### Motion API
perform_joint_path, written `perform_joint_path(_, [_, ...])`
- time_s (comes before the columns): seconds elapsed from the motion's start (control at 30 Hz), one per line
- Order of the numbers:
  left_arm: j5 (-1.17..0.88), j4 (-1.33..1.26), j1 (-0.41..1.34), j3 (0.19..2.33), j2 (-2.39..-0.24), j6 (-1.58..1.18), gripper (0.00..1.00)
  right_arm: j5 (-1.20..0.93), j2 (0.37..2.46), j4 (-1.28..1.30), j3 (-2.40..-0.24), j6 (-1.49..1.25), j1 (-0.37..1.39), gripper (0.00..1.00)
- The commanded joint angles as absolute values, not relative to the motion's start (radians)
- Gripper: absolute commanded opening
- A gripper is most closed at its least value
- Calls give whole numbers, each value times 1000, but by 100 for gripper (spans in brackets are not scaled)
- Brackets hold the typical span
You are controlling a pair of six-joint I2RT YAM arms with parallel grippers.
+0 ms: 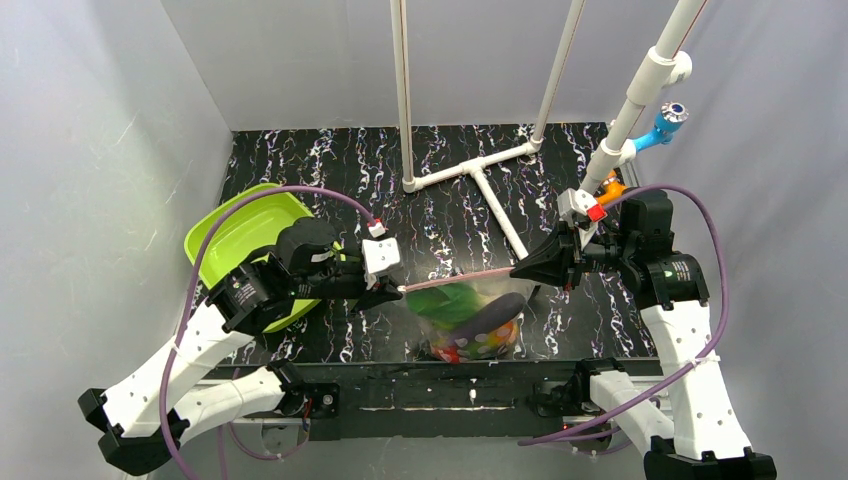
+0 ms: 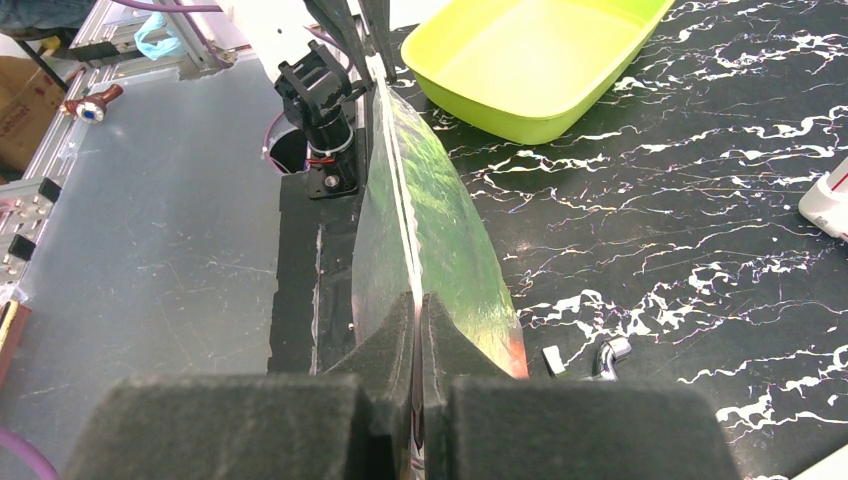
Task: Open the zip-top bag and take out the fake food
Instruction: Unzip the zipper food storage bag at the center of the board, then open the zipper of the food storage bag at the center of the board.
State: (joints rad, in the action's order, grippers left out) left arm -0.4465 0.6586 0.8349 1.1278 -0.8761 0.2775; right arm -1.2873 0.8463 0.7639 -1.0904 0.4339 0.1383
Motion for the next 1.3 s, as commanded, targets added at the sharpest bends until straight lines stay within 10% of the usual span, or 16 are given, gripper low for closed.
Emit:
perform_joint_path(0.0, [-373,783,827,1149,-851,303,0,-1305,843,749,-1141,446,121,1])
perform_joint_path(0.73, [-294,816,828,1145,-839,279,0,-1288,850,744,-1145,445,123,1])
perform_joint_path(1.1, [-512,597,828,1185,-828,55,96,-1284,851,745,-1138,449,132,1])
perform_joint_path(1.27, [-505,498,827,1235,-844,-27,98,-1284,851,760,-1138,471,141,1])
